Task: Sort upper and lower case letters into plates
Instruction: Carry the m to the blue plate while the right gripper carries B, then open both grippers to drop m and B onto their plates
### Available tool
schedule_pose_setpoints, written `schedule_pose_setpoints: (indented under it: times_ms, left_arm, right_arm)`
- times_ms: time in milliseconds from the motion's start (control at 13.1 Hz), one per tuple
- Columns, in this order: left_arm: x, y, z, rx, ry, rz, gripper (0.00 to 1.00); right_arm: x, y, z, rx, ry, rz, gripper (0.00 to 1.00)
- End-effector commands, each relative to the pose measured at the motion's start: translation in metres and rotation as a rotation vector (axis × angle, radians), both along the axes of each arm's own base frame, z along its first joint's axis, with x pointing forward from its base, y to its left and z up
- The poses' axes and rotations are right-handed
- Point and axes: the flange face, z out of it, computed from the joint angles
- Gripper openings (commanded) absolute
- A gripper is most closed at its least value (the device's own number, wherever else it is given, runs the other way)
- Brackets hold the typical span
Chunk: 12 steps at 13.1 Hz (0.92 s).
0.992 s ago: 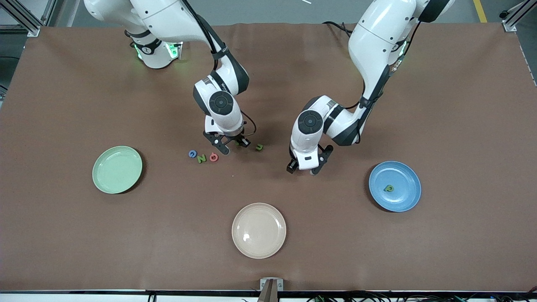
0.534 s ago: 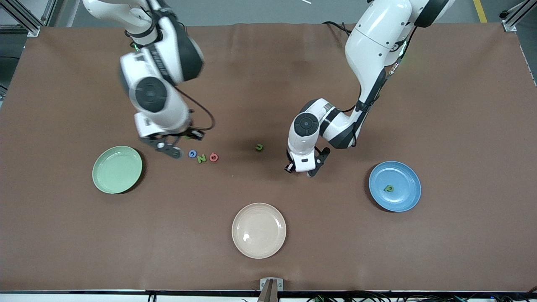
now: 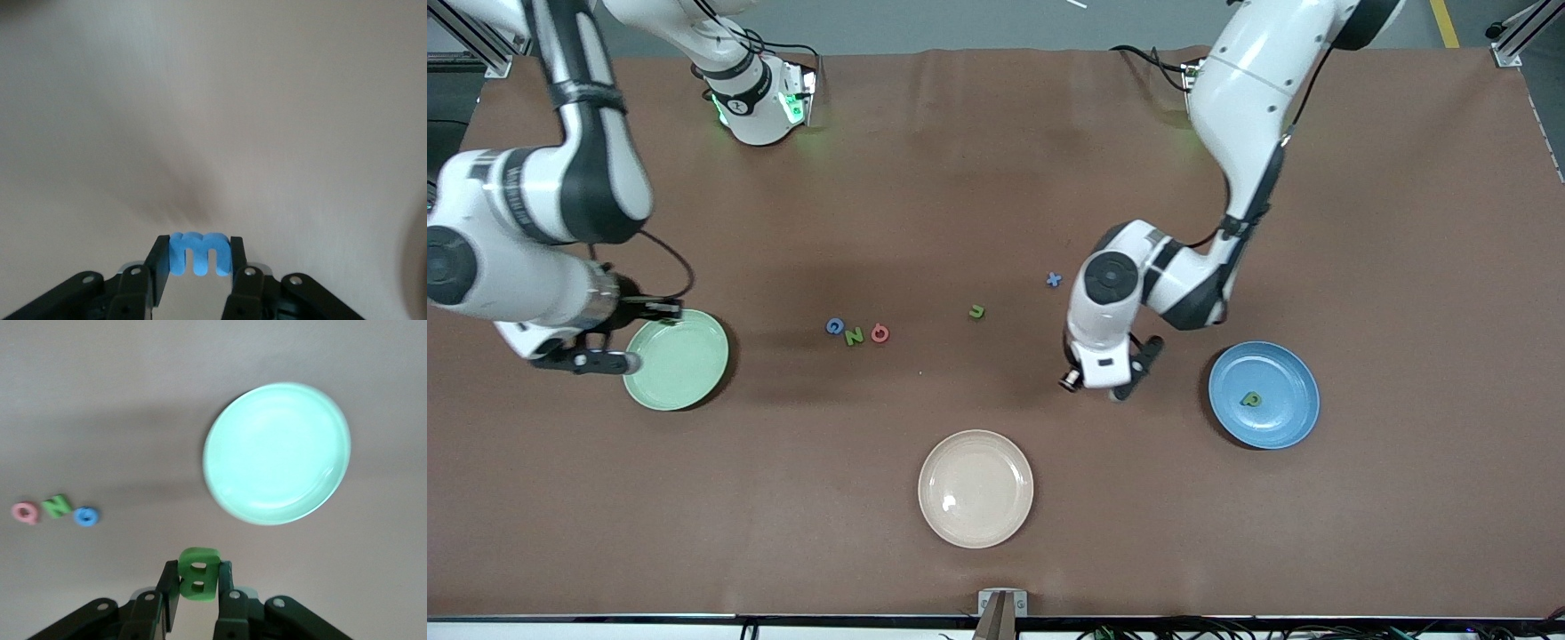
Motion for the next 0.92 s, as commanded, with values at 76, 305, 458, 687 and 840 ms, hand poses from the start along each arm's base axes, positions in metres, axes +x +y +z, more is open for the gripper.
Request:
schedule_pose_setpoints:
  times_ms: [76,305,458,687,840]
  left_arm:
    - [0.024,0.082,0.031,0.078,0.082,-0.179,0.01]
    - [0.039,0.148,0.031,0.092,0.12,-0.277,0.01]
    - [0.041,0.196,0.028,0.095,0.152,-0.361,0.03]
    - [0.036,0.234,0.016,0.092,0.196,-0.427,0.11]
    - [0.033,0.246,0.009,0.089,0.213,-0.426,0.38]
  right_arm:
    - [-0.018,-0.048,-0.061,0.002,-0.08,0.081,0.04]
    - [-0.034,-0.071,-0.126,-0.017,-0.166,0.084,0.05]
    - [-0.034,-0.102,-0.158,-0.023,-0.175,0.104,0.05]
    - [-0.035,-0.129,-0.186,-0.035,-0.195,0.113,0.07]
    - [-0.036,-0.13,-0.197,-0.032,-0.187,0.108,0.07]
